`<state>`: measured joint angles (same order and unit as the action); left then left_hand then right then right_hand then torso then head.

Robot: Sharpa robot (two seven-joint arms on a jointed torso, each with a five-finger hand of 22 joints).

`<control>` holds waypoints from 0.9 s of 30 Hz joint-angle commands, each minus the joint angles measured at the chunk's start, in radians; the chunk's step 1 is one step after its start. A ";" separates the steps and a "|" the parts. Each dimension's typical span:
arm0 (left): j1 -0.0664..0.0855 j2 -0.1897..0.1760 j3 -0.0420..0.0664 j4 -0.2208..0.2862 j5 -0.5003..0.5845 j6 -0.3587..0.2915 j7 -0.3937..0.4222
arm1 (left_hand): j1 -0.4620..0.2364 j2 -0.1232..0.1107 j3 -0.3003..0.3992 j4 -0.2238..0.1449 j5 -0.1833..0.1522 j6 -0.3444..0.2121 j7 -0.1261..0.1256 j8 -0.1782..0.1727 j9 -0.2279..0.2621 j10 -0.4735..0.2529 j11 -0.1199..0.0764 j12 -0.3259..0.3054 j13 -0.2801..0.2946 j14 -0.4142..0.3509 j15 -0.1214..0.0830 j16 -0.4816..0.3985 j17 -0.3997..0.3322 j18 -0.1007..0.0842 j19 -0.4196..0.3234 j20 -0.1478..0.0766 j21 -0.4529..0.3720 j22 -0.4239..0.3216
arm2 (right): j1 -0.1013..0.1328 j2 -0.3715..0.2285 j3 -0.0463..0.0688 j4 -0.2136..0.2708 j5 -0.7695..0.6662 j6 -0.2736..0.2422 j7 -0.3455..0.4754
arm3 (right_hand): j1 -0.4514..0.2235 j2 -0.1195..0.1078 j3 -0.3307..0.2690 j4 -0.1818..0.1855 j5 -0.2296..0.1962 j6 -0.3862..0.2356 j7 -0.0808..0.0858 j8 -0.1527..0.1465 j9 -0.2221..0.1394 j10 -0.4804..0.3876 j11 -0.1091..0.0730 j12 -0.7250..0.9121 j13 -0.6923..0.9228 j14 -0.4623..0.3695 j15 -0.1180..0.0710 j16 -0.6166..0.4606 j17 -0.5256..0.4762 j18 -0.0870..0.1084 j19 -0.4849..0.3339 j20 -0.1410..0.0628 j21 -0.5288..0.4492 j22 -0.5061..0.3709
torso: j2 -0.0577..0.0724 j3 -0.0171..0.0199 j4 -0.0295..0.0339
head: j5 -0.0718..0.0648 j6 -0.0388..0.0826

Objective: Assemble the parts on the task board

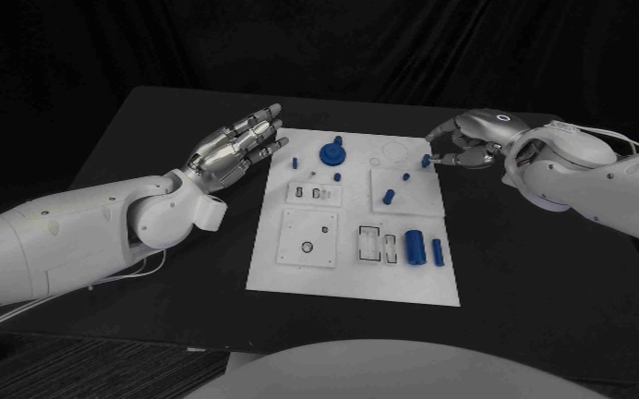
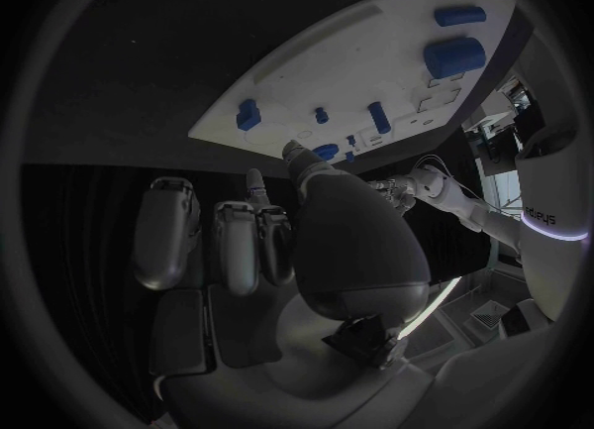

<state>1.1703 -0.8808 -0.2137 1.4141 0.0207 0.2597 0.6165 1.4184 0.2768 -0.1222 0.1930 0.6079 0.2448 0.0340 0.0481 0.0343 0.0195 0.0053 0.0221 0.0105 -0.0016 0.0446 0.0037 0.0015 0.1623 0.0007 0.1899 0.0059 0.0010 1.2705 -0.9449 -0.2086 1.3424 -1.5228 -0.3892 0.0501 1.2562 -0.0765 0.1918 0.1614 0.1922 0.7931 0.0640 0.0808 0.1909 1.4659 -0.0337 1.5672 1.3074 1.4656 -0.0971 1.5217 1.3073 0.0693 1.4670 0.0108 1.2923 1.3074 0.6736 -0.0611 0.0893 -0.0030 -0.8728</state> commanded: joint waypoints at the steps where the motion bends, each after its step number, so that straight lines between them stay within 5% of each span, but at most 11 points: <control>1: -0.002 0.000 0.001 0.002 0.001 0.013 0.011 | 0.006 0.004 0.007 0.001 0.007 -0.005 0.000 0.006 0.001 0.000 0.001 0.003 0.001 0.002 0.006 -0.004 -0.001 0.018 -0.001 0.004 -0.006 -0.001 | -0.007 0.007 0.001 -0.014 -0.002 -0.035 -0.020 | 0.014 0.002 -0.007 -0.002 0.029 0.014 0.004 0.010 0.005 0.105 0.009 0.004 0.263 0.096 0.010 -0.002 0.216 -0.011 0.004 0.010 0.003 0.185 | 0.000 0.0000 0.0007 | -0.001 0.000; 27: -0.007 0.000 0.001 -0.001 0.001 0.019 0.012 | 0.006 0.004 0.009 0.000 0.007 -0.006 0.000 0.005 0.001 0.000 0.000 0.003 0.001 0.002 0.007 -0.004 -0.001 0.018 -0.001 0.004 -0.006 -0.001 | -0.039 0.061 0.001 -0.097 -0.002 -0.026 -0.054 | 0.020 0.004 -0.024 0.004 0.023 0.029 0.015 0.048 0.031 0.105 0.019 0.004 0.263 0.091 0.019 -0.022 0.196 -0.005 -0.008 0.020 -0.028 0.177 | -0.001 -0.0001 0.0001 | -0.003 0.000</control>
<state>1.1647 -0.8817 -0.2135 1.4114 0.0207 0.2647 0.6165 1.4184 0.2768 -0.1194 0.1958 0.6079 0.2448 0.0340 0.0481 0.0343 0.0195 0.0054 0.0221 0.0104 -0.0015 0.0446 0.0037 0.0010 0.1623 0.0006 0.1898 0.0059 0.0013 1.2348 -0.8837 -0.2086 1.2484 -1.5227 -0.4113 0.0238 1.2728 -0.0724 0.1746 0.1662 0.2198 0.8238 0.0730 0.1250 0.2208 1.4679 -0.0217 1.5672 1.3073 1.4668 -0.0855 1.5054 1.3073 0.0696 1.4596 0.0254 1.2679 1.3079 0.6724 -0.0613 0.0892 -0.0054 -0.8729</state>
